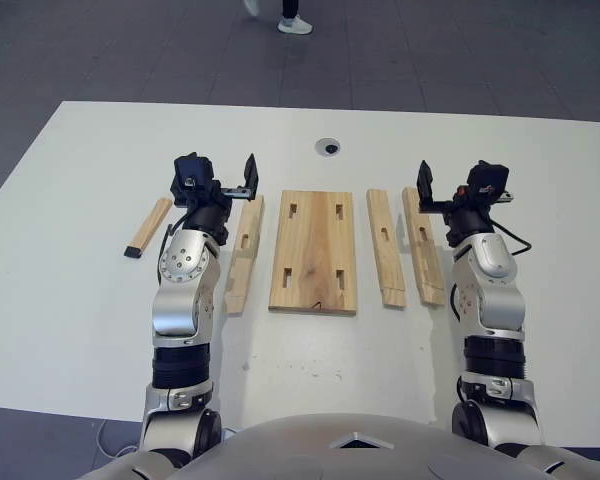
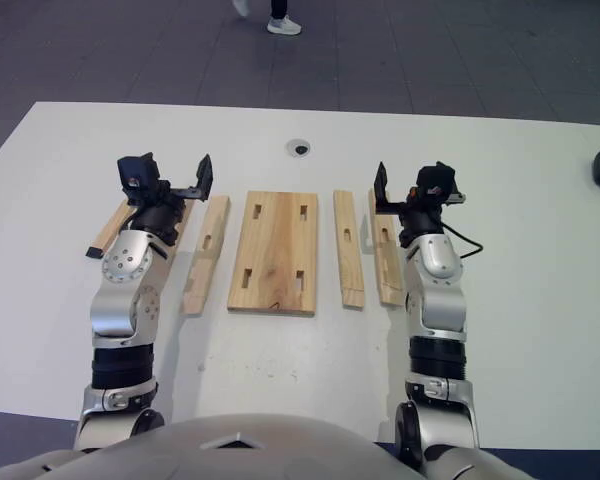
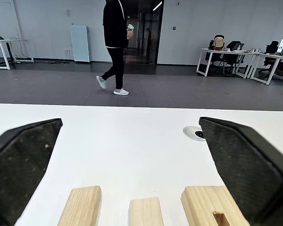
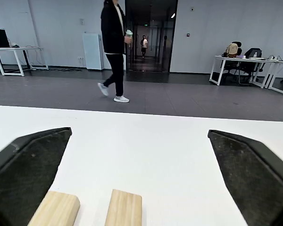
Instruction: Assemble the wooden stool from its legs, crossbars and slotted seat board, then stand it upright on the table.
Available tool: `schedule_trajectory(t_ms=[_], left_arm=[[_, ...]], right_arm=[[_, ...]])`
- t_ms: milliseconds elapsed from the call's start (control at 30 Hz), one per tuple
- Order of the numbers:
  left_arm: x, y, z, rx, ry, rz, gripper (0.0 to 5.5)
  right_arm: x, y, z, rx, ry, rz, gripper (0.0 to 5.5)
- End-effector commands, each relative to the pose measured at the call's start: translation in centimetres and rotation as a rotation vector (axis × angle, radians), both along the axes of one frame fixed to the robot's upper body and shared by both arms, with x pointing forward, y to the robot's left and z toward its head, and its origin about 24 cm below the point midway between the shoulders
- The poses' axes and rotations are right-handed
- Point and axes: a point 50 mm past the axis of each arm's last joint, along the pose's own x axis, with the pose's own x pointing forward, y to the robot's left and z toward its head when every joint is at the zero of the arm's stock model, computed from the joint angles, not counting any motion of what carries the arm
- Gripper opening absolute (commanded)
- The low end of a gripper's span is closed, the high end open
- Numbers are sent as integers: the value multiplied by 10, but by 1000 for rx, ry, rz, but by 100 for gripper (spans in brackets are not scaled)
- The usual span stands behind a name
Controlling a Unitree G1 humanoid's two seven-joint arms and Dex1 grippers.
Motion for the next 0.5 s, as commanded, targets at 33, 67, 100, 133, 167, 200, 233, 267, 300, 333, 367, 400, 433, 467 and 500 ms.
schedule_trajectory(t_ms=[33, 67, 100, 133, 167, 200, 233, 267, 300, 333, 367, 400, 433, 467, 500], left_arm=[[-7, -1, -9, -12, 27, 55, 540], [-10, 1, -10, -17, 33, 66, 540], [-12, 3, -11, -18, 38, 76, 540], [-15, 4, -11, -16, 44, 83, 540], [-18, 6, -11, -10, 49, 86, 540], [-21, 9, -10, 2, 51, 87, 540], [-25, 14, -8, 27, 45, 83, 540], [-29, 22, -5, 65, 41, 84, 540], [-33, 32, -4, 98, 45, 91, 540], [-37, 46, -3, 130, 56, 102, 540], [-42, 59, -2, 152, 68, 108, 540], [-47, 73, -1, 182, 84, 89, 540], [-51, 85, 1, 206, 100, 76, 540], [-52, 95, 2, 224, 117, 57, 540], [-51, 106, 4, 245, 134, 41, 540]], right_arm=[[5, -8, 5, -29, 6, 18, 539], [5, -9, 5, -34, 9, 21, 539], [5, -9, 5, -41, 14, 26, 539], [4, -9, 5, -47, 19, 31, 539], [4, -9, 5, -53, 24, 39, 539], [4, -9, 7, -60, 26, 50, 539], [3, -10, 8, -70, 25, 56, 539], [2, -11, 9, -78, 24, 56, 539], [1, -14, 10, -83, 24, 47, 539], [-1, -20, 11, -90, 24, 29, 539], [-3, -26, 11, -95, 24, 10, 539], [-6, -34, 12, -101, 23, -18, 539], [-8, -41, 13, -106, 23, -39, 539], [-12, -48, 13, -107, 23, -66, 539], [-16, -54, 13, -104, 27, -90, 539]])
